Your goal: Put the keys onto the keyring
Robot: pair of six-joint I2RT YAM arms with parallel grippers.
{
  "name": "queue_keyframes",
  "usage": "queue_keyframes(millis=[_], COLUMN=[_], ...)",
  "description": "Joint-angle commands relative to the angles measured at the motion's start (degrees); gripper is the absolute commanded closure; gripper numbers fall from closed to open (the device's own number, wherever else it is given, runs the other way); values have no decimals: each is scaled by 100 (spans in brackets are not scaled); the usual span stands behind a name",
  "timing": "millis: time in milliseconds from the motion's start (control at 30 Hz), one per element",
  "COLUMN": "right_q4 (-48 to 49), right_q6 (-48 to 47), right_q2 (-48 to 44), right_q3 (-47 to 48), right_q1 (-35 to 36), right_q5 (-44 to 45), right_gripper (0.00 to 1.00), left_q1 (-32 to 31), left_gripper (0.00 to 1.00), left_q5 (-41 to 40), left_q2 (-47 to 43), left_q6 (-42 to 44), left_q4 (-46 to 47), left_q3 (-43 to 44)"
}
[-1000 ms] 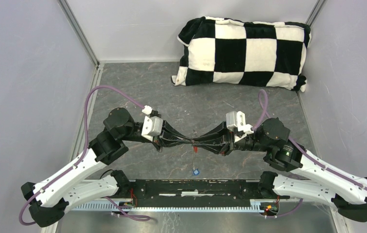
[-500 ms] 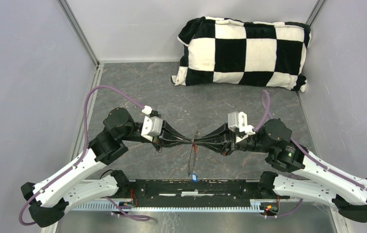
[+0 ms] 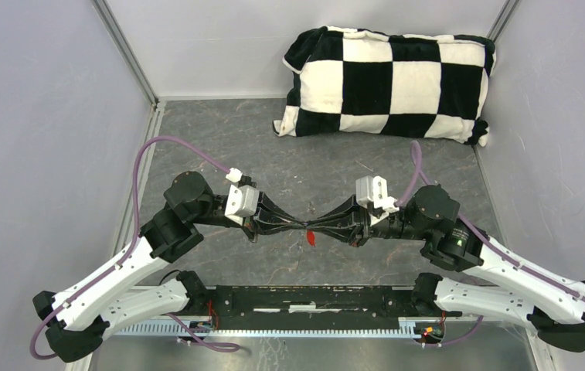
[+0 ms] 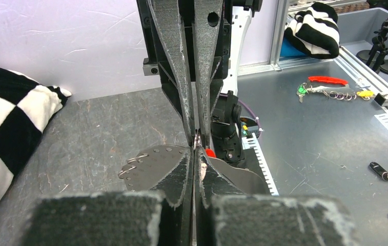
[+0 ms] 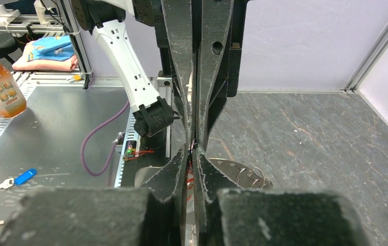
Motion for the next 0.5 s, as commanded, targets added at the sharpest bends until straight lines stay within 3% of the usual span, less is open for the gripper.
queue_keyframes(millis=[0, 100, 267, 367, 467], right_q4=[-175, -219, -748, -1460, -1998], right_q6=[-106, -150, -158, -368, -440], right_q2=[120, 94, 178, 388, 642], right_q3=[124, 140, 336, 724, 1145], right_q1=[-9, -8, -14, -16, -16], right_q5=[17, 73, 347, 550, 575], right_gripper=[92, 100, 100, 100, 100], left_q1=[-10, -10, -7, -5, -8], left_gripper=[98, 98, 98, 86, 80], left_q5=[29, 5, -96, -225, -394], left_q2=[-100, -117, -101, -60, -1], left_q6=[-243, -214, 80, 850, 1307], left_q4=[502, 478, 256, -468, -998], left_q3=[223, 218, 233, 292, 282])
